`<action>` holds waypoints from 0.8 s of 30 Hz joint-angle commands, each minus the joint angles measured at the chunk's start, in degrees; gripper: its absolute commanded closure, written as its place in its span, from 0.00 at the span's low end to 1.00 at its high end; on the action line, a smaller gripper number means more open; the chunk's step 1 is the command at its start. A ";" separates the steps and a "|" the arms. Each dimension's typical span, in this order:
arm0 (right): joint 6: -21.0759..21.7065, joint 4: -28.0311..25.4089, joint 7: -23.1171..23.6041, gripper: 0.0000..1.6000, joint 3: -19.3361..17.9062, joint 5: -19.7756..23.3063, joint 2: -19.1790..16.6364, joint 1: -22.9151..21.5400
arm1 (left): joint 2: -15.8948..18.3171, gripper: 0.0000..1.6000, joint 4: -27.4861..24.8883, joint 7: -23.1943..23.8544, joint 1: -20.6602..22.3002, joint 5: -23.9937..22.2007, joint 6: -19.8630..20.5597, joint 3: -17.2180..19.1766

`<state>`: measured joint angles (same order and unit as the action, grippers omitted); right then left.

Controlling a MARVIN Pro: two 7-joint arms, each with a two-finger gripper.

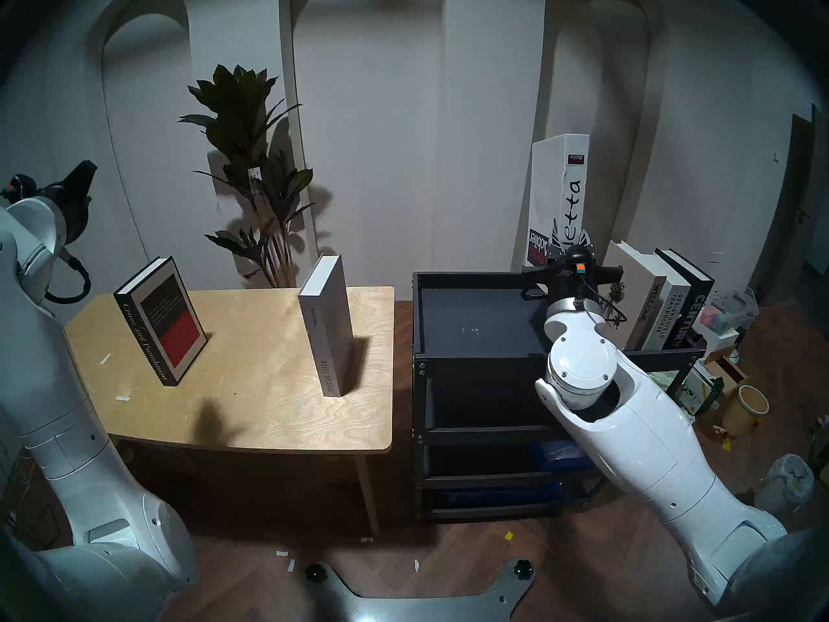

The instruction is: Move the books from the display table onto the shelf, standing them upright with spines facing out and tallest at one end

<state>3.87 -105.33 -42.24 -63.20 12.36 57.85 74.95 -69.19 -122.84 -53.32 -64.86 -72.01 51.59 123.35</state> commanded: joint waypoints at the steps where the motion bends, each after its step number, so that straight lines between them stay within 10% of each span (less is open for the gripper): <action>1: 0.17 -4.05 1.95 1.00 -2.31 2.22 -4.63 3.72 | 0.93 1.00 -0.65 0.88 -2.83 1.07 1.17 0.92; 24: -0.29 -8.68 10.06 1.00 -12.84 11.50 -16.93 12.30 | 1.75 1.00 -3.19 7.41 -12.32 4.41 3.41 2.54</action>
<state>3.90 -112.11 -34.34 -73.02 21.79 45.01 84.73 -68.48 -124.27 -47.87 -74.47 -68.31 55.13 125.82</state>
